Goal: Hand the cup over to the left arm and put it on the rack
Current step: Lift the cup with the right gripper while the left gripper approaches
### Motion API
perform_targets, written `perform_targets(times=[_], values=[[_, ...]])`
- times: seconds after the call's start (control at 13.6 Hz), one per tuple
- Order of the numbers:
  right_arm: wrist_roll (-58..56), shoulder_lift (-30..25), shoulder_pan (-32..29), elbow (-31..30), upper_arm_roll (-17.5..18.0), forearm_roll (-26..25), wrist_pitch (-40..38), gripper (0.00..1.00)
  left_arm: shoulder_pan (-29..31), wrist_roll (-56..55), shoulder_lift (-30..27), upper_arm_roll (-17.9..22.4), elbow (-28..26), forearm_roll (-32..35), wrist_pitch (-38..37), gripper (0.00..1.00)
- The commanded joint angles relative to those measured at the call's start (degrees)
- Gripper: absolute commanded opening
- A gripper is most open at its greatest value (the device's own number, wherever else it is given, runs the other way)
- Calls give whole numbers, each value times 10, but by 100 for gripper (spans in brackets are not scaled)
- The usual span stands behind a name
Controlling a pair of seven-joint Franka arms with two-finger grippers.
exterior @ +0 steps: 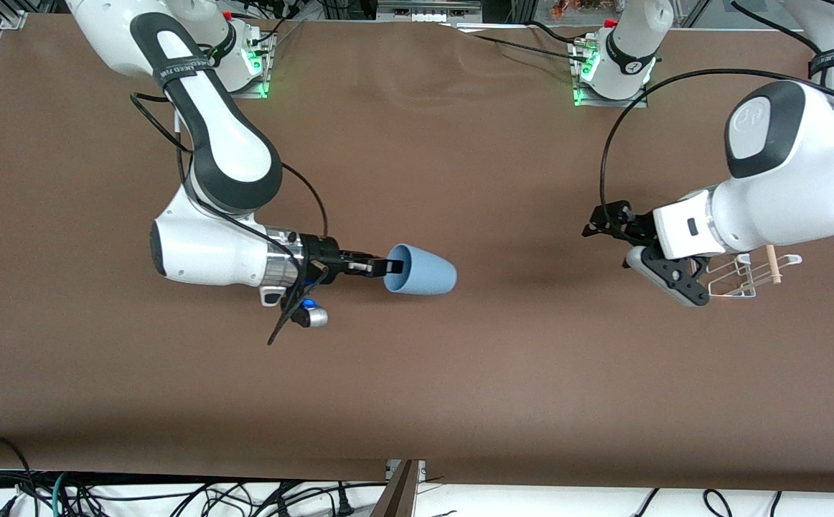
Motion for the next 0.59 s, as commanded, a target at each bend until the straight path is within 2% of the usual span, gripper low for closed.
perform_targets(times=[0.0,0.29,0.51], values=[[10,27,20,41,-1,64,0,0,0,102,13,-26,18,-41,21,100],[9,55,43,87,0,121,5,0,1,218,13,-75,19,-62,80,100],[12,58,54,93,2,143,4,0,1,270,13,-107,19,-62,128,100]])
